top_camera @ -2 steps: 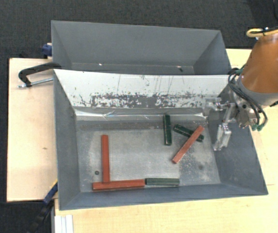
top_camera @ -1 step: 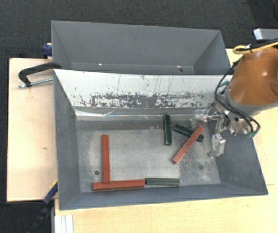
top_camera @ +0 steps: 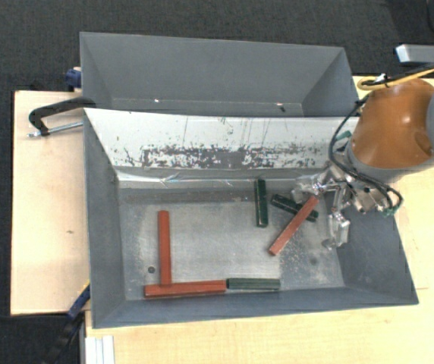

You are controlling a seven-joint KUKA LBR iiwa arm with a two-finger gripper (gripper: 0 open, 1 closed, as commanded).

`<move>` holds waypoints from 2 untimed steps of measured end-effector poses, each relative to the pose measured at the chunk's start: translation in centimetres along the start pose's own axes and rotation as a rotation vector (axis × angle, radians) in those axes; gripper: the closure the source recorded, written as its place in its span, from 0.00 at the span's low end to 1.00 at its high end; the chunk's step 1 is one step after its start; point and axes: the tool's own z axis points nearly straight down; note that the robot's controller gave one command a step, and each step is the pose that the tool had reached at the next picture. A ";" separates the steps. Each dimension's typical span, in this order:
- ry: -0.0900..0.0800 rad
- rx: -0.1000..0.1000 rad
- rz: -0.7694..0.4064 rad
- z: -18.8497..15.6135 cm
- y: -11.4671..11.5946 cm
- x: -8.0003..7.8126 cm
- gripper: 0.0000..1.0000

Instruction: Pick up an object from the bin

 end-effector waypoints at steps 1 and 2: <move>0.002 -0.007 -0.070 -0.6 -1.9 -1.2 0.00; -0.003 -0.002 -0.039 -1.7 -3.0 -1.4 0.00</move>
Offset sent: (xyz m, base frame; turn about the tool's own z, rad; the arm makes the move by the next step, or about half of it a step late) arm 0.0184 0.0136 -0.0413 -0.5011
